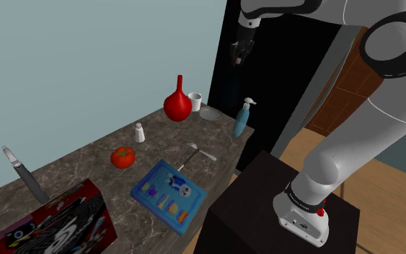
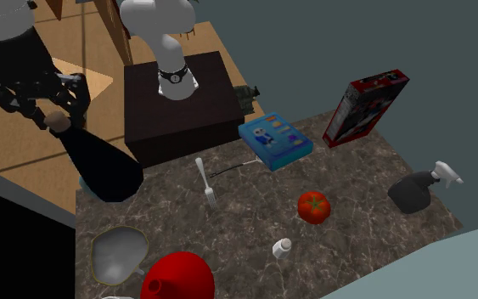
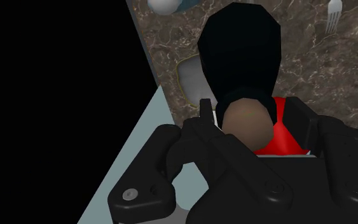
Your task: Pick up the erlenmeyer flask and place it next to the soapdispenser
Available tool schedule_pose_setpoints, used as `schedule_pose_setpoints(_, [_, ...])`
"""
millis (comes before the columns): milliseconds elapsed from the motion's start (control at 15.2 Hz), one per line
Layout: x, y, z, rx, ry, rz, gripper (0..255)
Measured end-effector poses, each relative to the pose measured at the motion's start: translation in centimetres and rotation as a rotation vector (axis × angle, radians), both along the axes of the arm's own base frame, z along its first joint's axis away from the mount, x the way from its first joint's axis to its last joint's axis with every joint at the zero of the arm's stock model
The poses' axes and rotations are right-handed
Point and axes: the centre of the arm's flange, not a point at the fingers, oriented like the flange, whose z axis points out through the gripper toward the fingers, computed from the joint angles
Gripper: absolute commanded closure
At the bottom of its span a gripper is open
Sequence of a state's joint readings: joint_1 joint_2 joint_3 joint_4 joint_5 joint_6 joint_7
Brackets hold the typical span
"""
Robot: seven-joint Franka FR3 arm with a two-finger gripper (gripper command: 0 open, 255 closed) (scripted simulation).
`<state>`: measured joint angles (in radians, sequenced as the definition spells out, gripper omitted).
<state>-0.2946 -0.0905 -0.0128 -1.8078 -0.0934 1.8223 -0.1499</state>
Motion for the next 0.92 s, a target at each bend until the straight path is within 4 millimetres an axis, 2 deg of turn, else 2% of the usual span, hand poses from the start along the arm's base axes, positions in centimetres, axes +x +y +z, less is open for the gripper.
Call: schedule_pose_setpoints(924, [0.0,0.0,-7.3,0.000,0.000,0.000,255])
